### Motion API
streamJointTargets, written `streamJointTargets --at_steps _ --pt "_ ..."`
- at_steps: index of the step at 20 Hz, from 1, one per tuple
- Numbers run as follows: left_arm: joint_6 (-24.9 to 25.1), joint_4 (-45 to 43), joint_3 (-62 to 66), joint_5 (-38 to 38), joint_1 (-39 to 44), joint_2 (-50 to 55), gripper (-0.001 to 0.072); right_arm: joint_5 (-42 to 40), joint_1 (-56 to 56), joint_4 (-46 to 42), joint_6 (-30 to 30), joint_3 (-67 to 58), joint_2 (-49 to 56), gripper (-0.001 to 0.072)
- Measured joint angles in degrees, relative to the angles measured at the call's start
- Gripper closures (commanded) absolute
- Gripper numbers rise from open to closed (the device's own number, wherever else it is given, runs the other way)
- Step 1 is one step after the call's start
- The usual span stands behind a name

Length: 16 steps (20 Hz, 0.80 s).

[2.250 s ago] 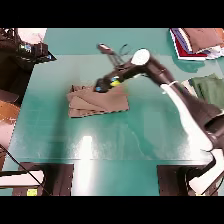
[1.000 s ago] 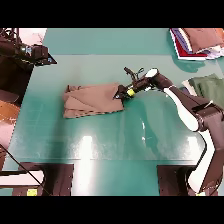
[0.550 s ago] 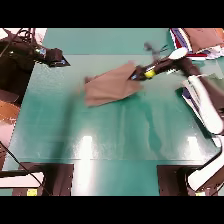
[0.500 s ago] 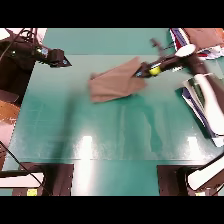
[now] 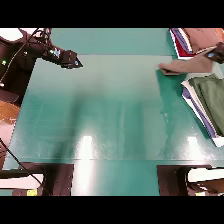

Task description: Fold the shirts.

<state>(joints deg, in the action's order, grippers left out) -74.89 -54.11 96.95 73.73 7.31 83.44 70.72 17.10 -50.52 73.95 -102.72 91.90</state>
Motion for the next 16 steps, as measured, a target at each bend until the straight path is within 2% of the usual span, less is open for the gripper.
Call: streamJointTargets --at_steps 7,13,16 --pt "-0.2 0.37 0.0 -0.07 0.2 0.0 0.0677 -5.97 6.75 1.33 -4.07 -2.14 0.5 0.0699" --pt "-0.2 0.44 0.0 -0.02 0.17 0.0 0.0677 -3.56 8.15 2.62 -7.26 -12.87 -0.04 0.07" --pt "-0.2 0.44 0.0 0.46 0.2 0.0 0.0677 -2.73 9.57 2.75 -7.91 -12.15 -3.15 0.0699"
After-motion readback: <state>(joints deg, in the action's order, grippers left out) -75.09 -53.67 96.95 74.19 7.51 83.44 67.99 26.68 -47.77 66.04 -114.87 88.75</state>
